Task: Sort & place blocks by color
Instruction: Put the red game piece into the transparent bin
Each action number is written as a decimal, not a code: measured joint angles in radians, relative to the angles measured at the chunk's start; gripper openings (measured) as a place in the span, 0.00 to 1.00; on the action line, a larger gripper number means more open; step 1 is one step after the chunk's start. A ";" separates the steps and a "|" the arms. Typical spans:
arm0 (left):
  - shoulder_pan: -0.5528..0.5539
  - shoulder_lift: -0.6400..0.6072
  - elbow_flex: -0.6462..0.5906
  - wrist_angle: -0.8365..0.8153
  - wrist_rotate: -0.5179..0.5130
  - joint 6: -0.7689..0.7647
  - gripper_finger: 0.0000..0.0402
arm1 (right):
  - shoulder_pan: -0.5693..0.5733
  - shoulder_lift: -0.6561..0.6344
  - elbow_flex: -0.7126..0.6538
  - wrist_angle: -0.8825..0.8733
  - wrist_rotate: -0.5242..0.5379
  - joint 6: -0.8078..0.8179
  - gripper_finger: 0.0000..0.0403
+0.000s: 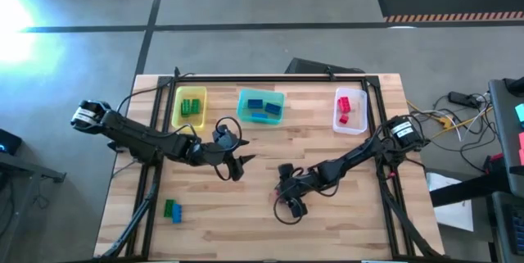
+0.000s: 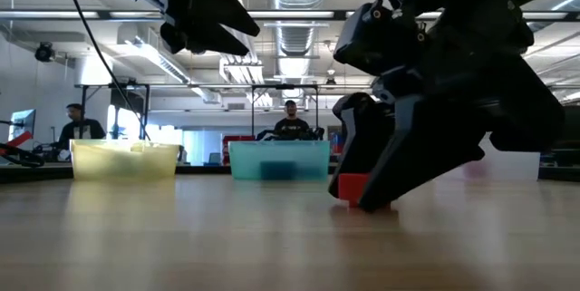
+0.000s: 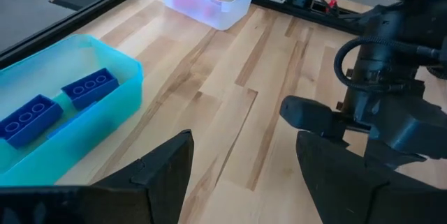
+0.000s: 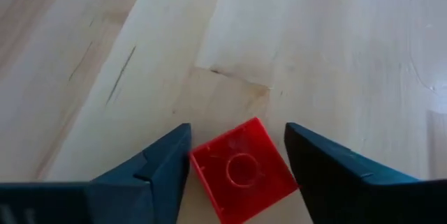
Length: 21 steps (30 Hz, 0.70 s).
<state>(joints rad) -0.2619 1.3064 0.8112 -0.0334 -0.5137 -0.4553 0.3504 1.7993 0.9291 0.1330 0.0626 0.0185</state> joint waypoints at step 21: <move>0.000 0.000 0.000 0.009 0.000 -0.002 0.59 | -0.037 -0.123 0.089 -0.221 0.184 0.020 0.33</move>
<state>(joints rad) -0.2623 1.3064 0.8108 -0.0248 -0.5137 -0.4573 0.3131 1.6761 1.0177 -0.0884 0.2464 0.0383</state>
